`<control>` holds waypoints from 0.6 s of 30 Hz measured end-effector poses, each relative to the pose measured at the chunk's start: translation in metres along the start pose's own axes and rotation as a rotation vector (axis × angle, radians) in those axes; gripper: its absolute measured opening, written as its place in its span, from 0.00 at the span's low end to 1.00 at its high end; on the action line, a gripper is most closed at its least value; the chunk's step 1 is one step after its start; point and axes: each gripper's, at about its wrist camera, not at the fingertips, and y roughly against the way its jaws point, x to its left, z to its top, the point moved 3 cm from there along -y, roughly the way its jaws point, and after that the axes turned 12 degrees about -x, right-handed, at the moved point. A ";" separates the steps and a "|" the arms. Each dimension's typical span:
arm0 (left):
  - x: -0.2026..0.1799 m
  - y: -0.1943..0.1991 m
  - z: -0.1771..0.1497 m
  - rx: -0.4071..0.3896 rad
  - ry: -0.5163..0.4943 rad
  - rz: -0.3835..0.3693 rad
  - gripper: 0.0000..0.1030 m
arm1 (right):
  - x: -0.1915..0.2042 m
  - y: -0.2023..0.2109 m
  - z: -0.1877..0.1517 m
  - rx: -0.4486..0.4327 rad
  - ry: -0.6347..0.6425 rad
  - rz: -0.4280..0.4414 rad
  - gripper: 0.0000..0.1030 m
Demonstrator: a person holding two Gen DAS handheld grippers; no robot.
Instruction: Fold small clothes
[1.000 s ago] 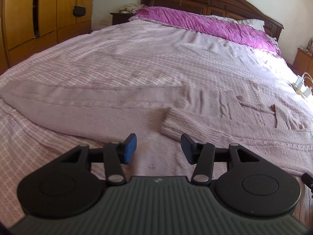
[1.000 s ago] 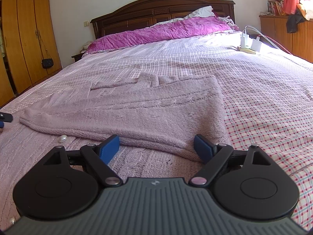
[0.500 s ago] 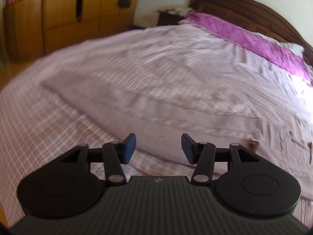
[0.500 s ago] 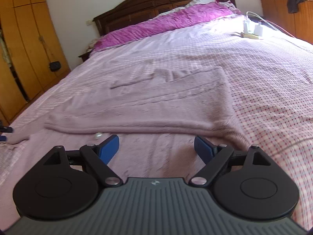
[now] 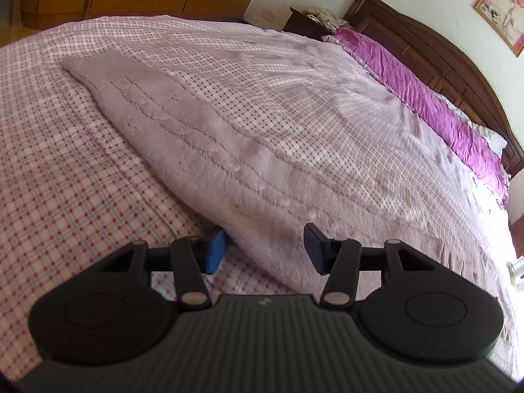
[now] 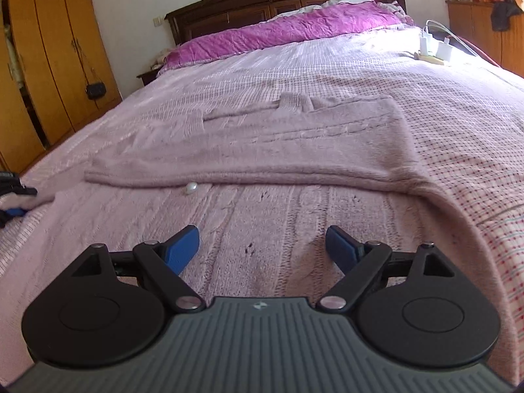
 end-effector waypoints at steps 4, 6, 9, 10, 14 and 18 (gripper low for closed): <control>0.000 -0.006 0.003 -0.006 -0.014 0.006 0.52 | 0.002 -0.005 -0.006 -0.003 0.026 -0.011 0.92; -0.003 -0.010 0.003 -0.010 -0.043 0.012 0.52 | 0.004 -0.007 -0.008 -0.002 0.042 -0.012 0.94; -0.006 -0.016 0.004 -0.014 -0.074 0.012 0.58 | 0.004 -0.009 -0.010 -0.006 0.045 -0.011 0.97; -0.007 -0.018 0.005 -0.016 -0.074 0.005 0.63 | 0.004 -0.010 -0.011 -0.010 0.044 -0.010 0.97; -0.011 -0.034 0.007 -0.032 -0.110 -0.030 0.78 | 0.005 -0.011 -0.015 -0.027 0.063 -0.009 0.99; -0.015 -0.041 0.011 -0.067 -0.123 0.007 0.78 | 0.005 -0.010 -0.015 -0.031 0.063 -0.004 0.99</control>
